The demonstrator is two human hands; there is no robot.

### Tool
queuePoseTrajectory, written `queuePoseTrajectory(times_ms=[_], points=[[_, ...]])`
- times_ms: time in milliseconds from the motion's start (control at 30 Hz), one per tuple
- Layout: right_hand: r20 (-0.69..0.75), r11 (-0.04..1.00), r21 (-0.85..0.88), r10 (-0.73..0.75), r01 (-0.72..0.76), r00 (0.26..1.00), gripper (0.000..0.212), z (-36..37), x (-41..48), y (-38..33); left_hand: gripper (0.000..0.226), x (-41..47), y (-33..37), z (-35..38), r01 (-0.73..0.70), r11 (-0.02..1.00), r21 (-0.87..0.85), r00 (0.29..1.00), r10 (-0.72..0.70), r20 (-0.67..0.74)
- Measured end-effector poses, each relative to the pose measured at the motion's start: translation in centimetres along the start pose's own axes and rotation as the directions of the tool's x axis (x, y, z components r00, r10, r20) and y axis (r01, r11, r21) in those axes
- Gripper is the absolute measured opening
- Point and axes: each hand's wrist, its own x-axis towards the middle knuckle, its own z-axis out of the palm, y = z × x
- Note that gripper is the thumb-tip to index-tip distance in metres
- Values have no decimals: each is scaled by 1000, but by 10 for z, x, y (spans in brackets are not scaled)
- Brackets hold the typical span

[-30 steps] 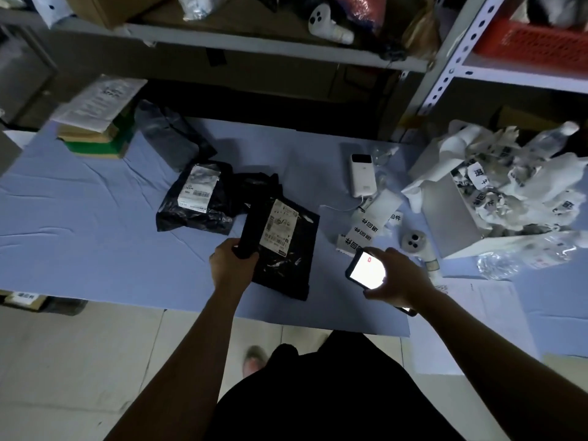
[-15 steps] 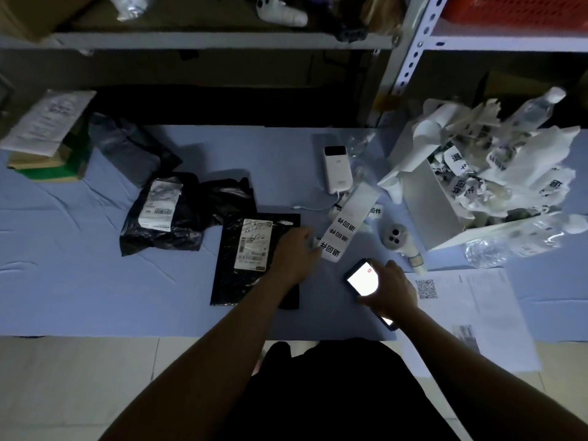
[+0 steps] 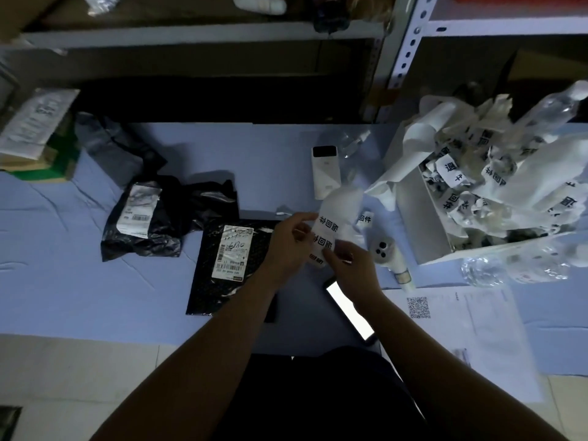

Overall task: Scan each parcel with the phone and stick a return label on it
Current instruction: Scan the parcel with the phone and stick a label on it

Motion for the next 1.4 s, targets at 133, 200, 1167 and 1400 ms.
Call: queuePoseTrajectory(times_ms=[133, 200, 1167, 1400], points=[[78, 985, 167, -51, 38, 996, 22, 15, 2, -26, 44, -15, 3, -31, -164, 980, 113, 981, 174, -90], [101, 986, 145, -93, 78, 991, 21, 24, 3, -36, 42, -20, 1, -43, -235, 946, 222, 962, 260, -90], [256, 833, -249, -435, 494, 863, 18, 97, -64, -69, 14, -56, -26, -151, -317, 948, -23, 941, 318, 114], [62, 931, -266, -244, 251, 968, 18, 93, -54, -48, 20, -46, -18, -164, -300, 954, 9, 941, 297, -159]])
